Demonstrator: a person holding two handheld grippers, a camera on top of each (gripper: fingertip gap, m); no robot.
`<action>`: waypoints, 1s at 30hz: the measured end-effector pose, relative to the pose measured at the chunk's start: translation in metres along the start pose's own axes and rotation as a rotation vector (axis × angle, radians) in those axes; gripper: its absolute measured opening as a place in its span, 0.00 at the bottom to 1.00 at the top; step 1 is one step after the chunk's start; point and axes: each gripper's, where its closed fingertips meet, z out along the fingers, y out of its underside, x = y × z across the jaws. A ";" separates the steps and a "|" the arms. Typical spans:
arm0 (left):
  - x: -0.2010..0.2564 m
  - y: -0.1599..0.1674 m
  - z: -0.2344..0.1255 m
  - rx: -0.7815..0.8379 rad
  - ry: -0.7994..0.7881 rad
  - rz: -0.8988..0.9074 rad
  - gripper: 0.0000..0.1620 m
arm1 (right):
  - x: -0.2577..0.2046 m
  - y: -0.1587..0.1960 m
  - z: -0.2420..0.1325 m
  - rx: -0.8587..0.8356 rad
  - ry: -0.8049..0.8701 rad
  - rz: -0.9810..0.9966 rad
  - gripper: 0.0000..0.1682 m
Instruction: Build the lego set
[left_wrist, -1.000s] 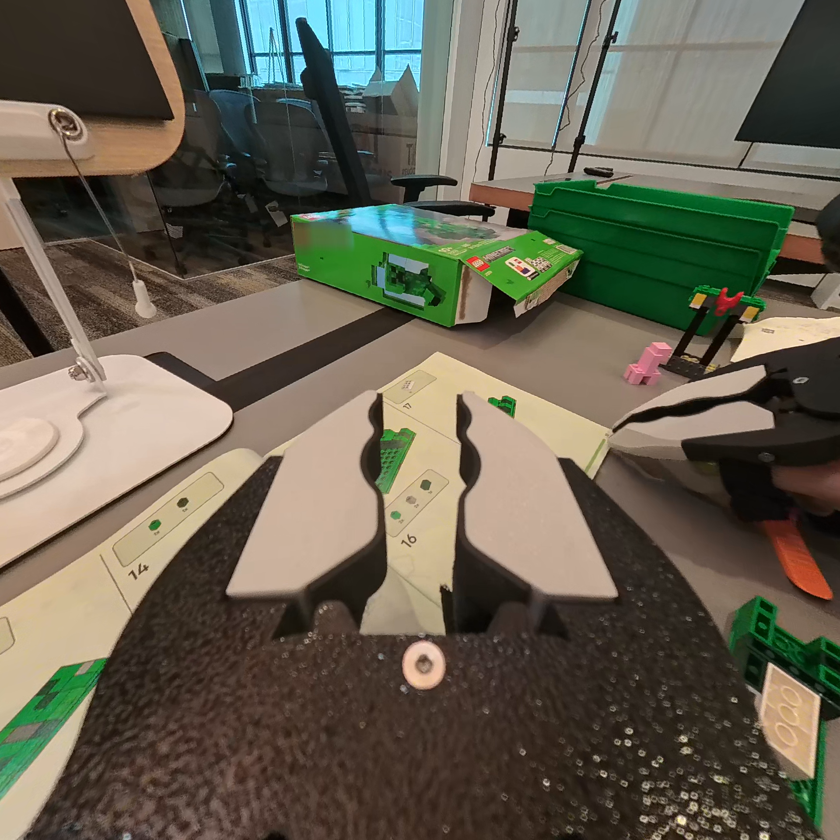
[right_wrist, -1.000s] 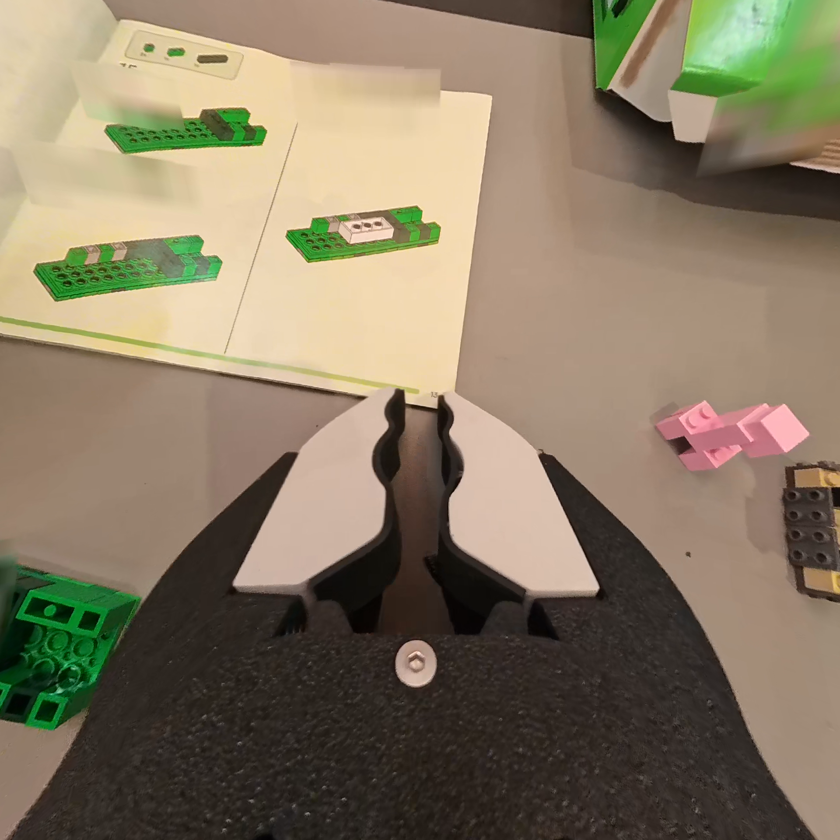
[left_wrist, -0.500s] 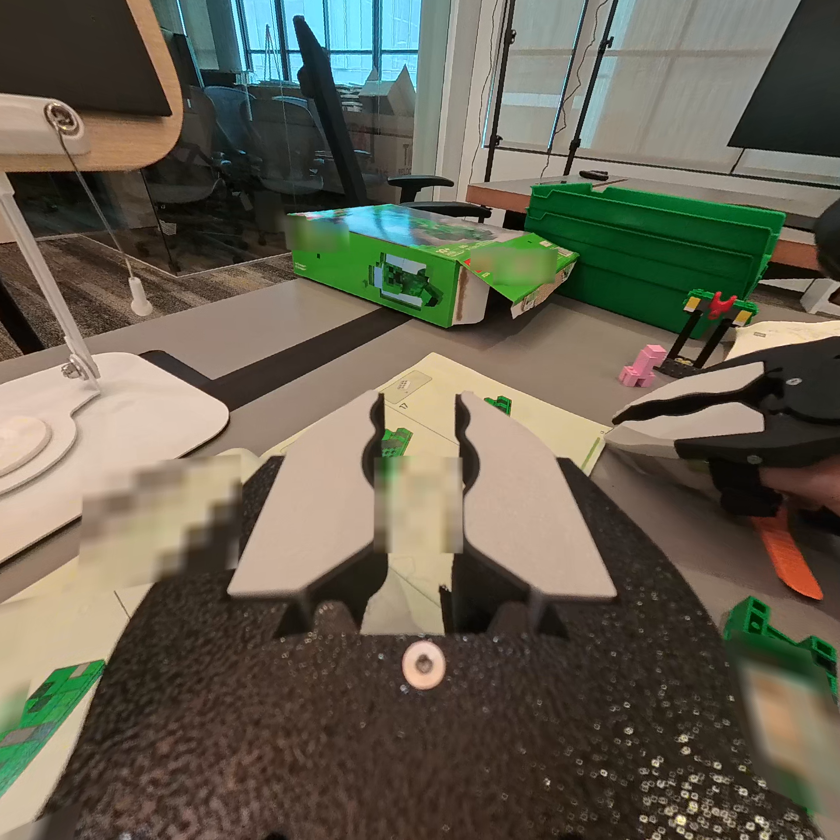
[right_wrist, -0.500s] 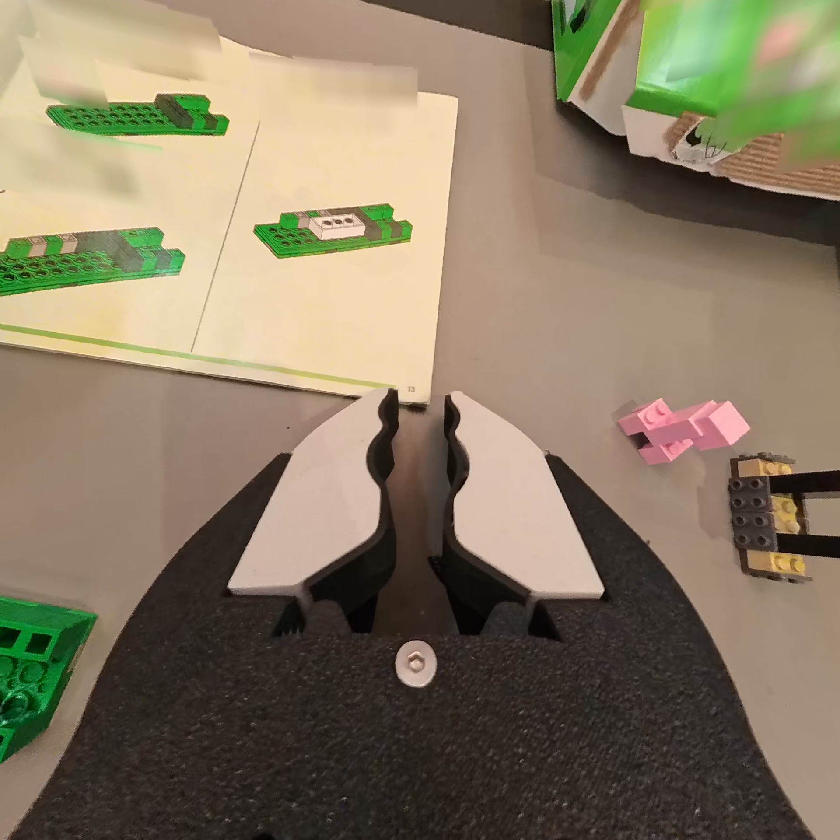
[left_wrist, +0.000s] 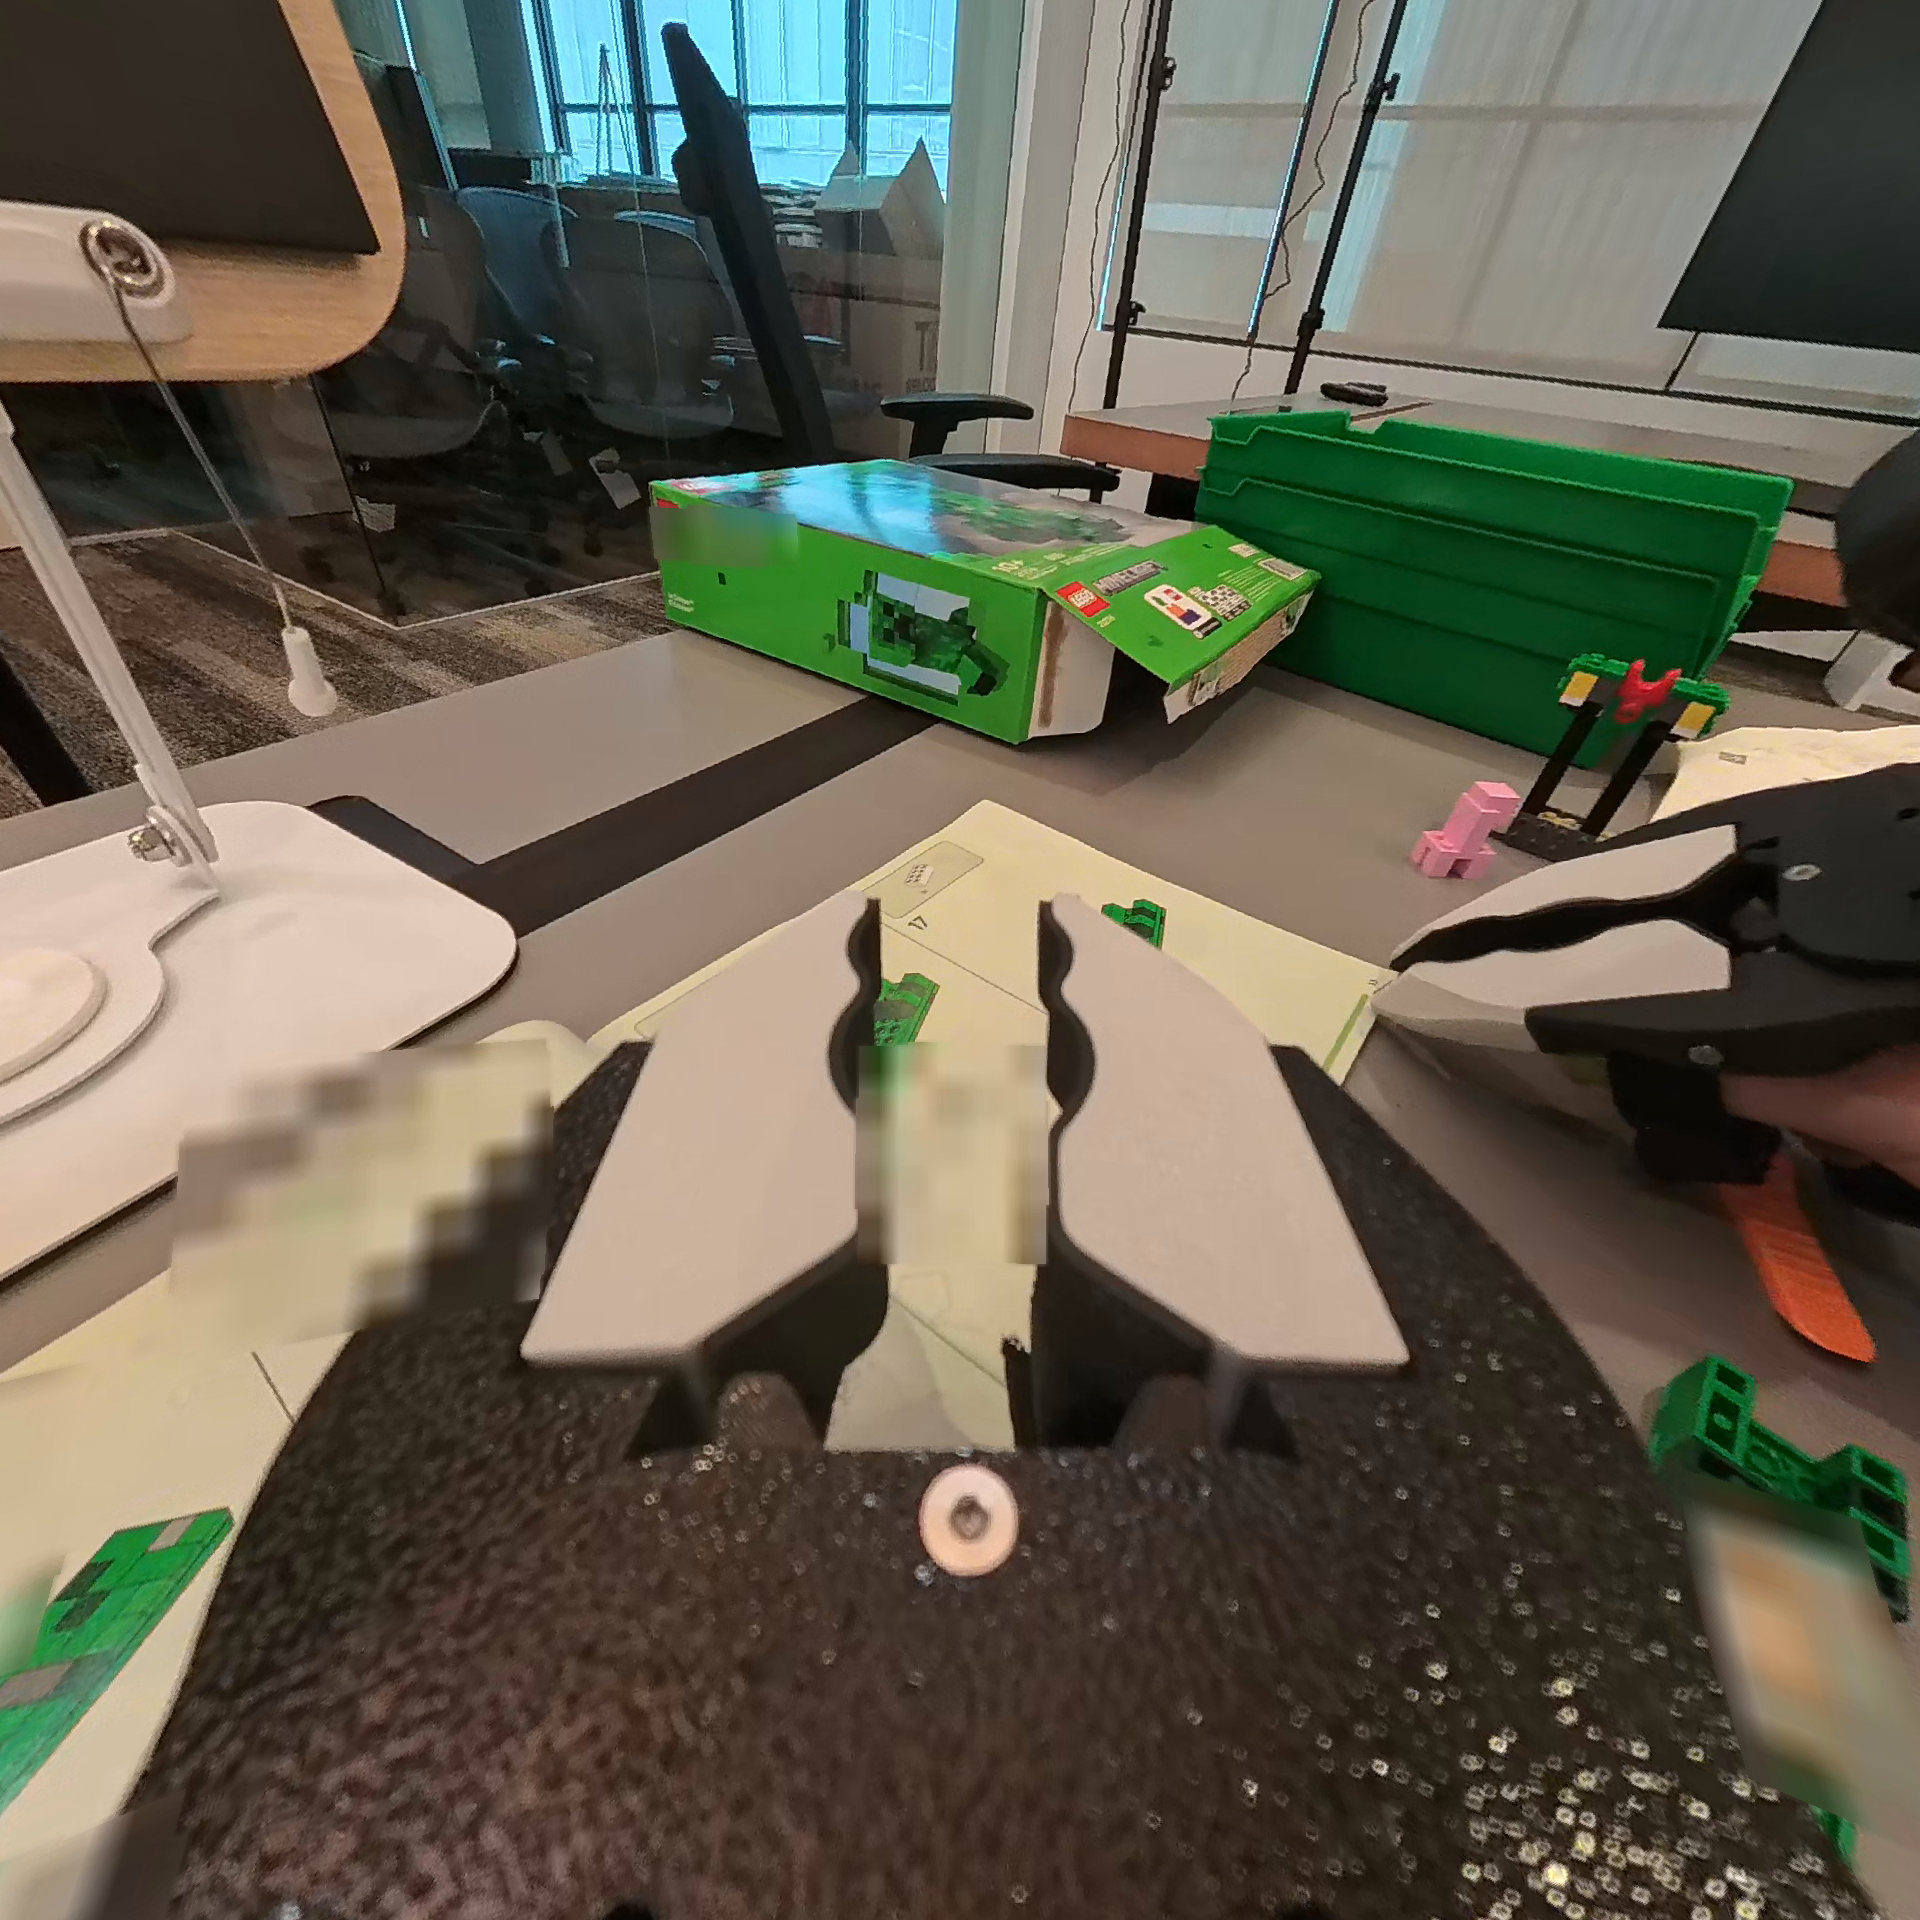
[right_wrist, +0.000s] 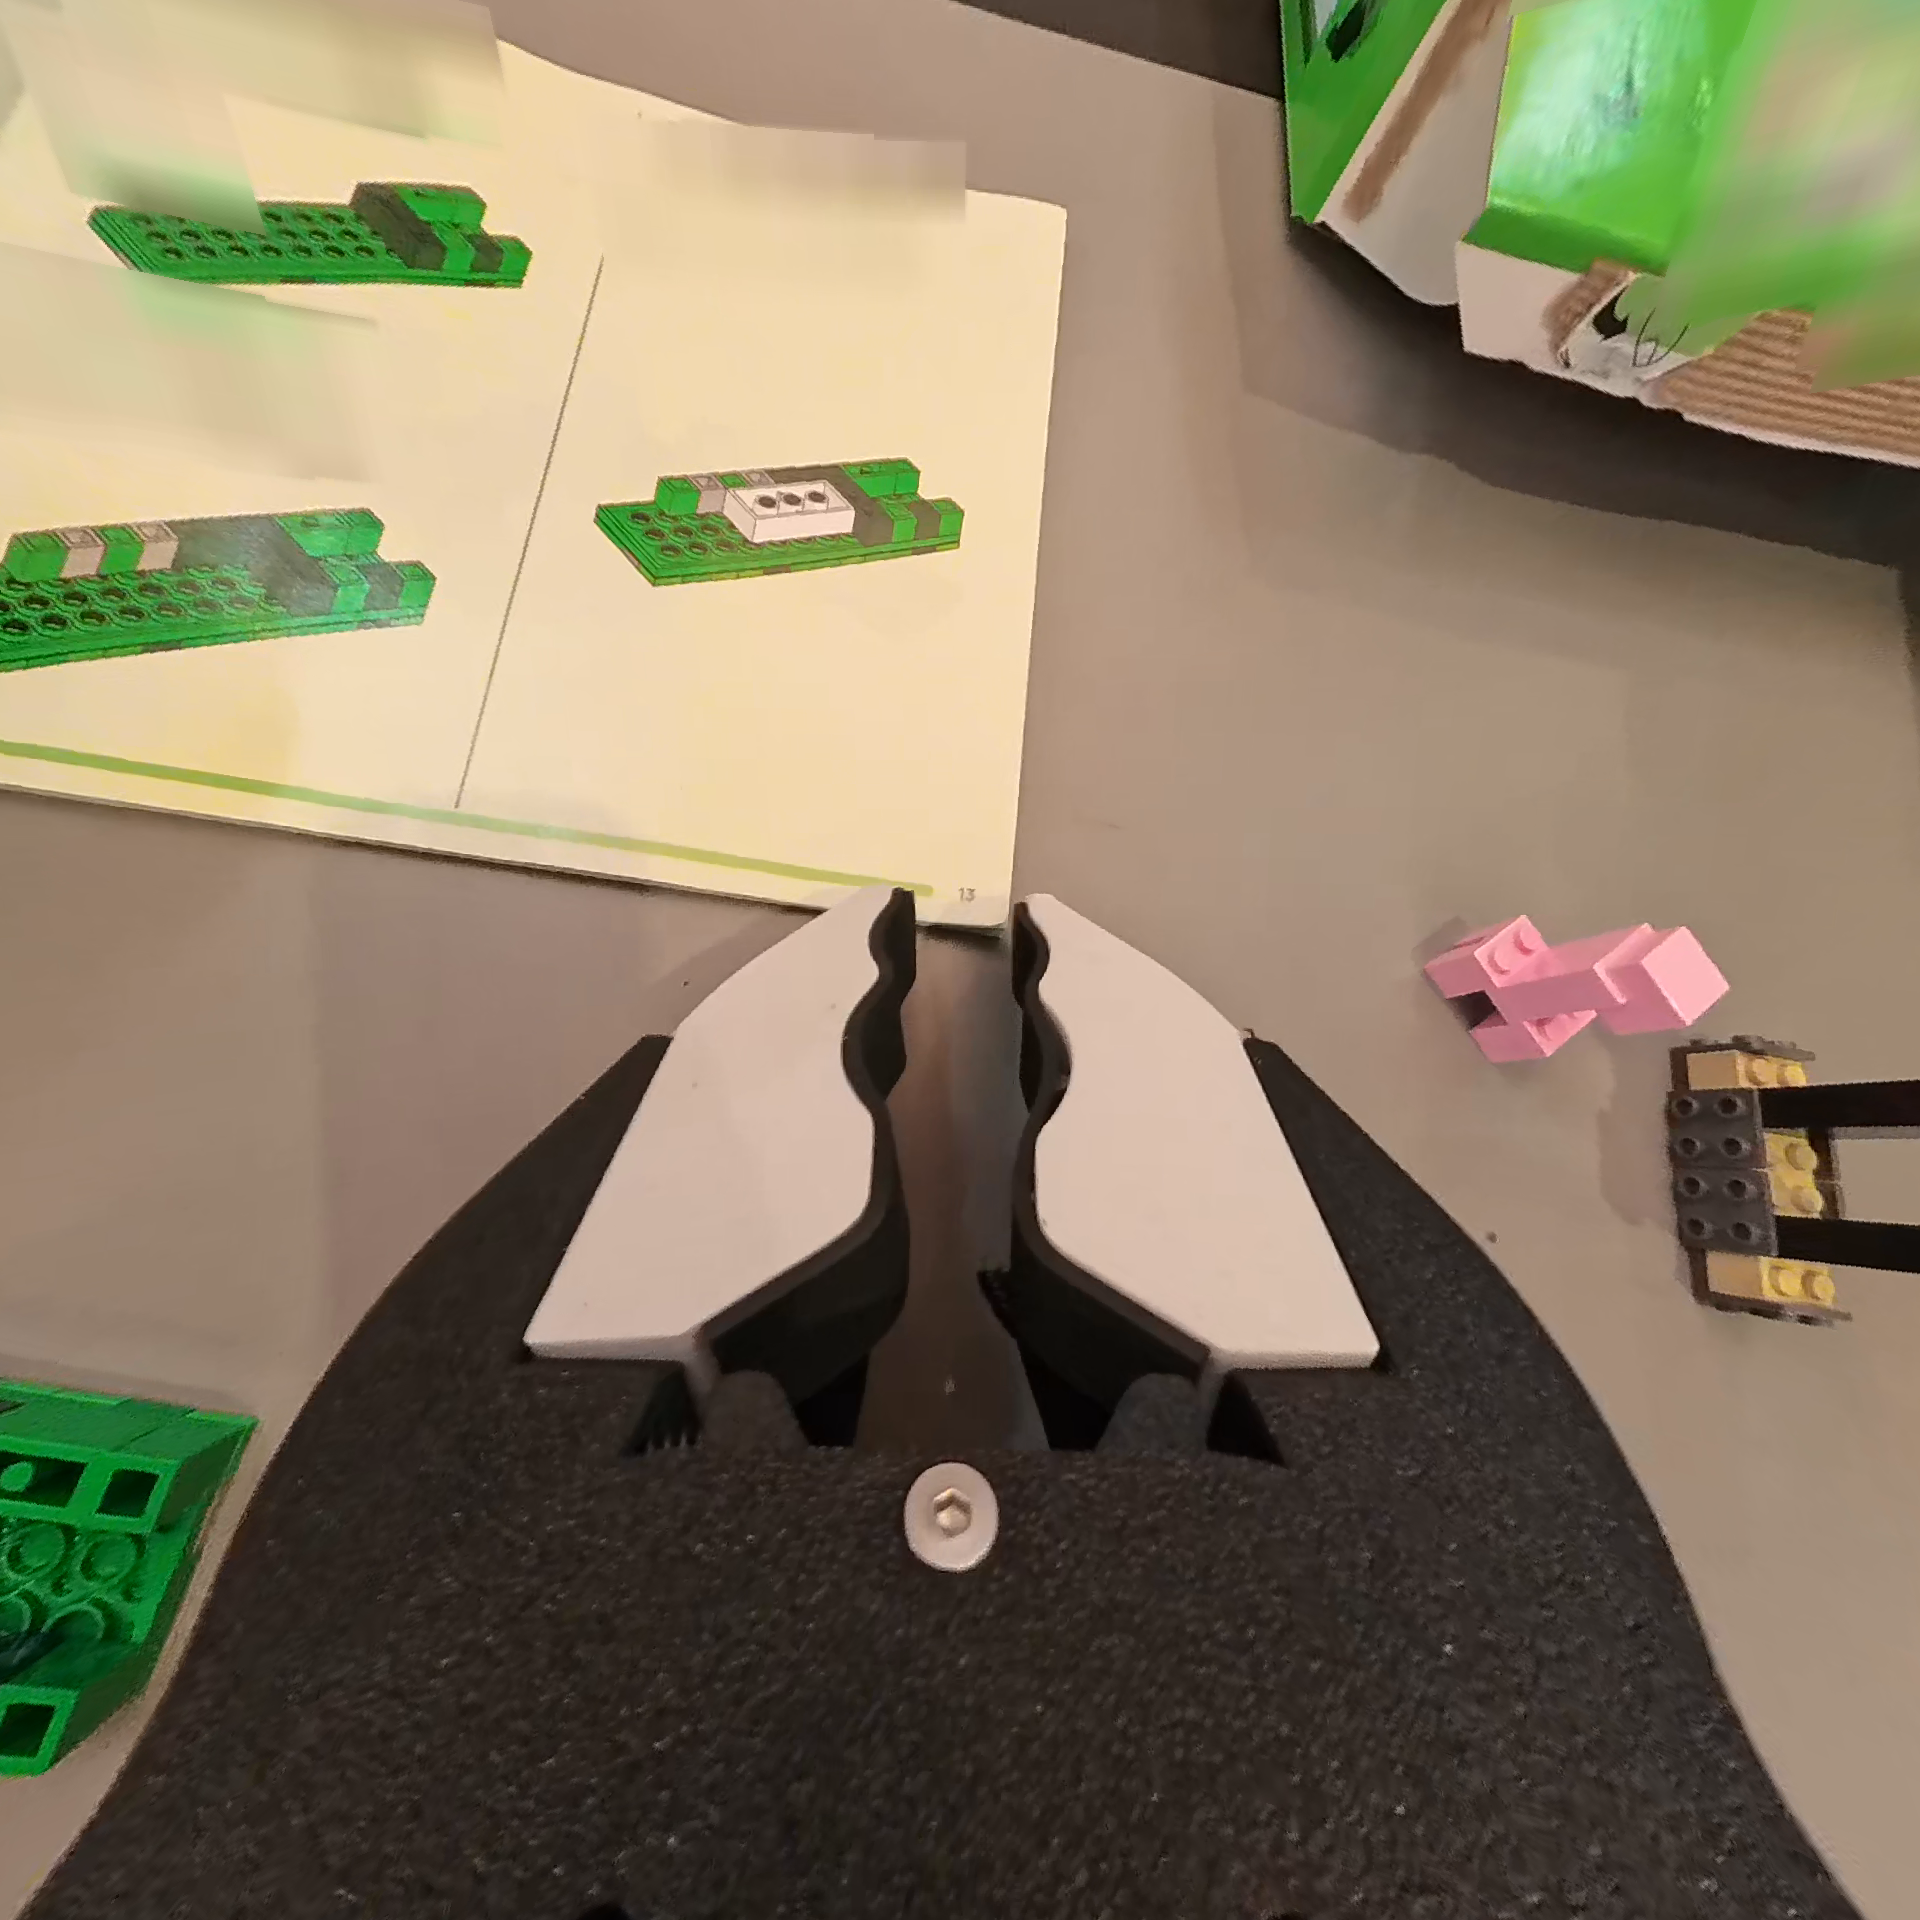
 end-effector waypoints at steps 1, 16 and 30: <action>0.000 0.000 0.000 -0.001 0.000 0.000 0.18 | 0.000 0.000 0.000 0.001 -0.002 0.007 0.10; 0.005 0.000 0.001 -0.003 0.018 0.004 0.17 | 0.003 -0.011 -0.001 0.078 0.031 -0.047 0.00; 0.088 0.035 0.022 -0.299 0.400 0.157 0.38 | 0.026 -0.034 -0.031 0.346 -0.041 -0.077 0.03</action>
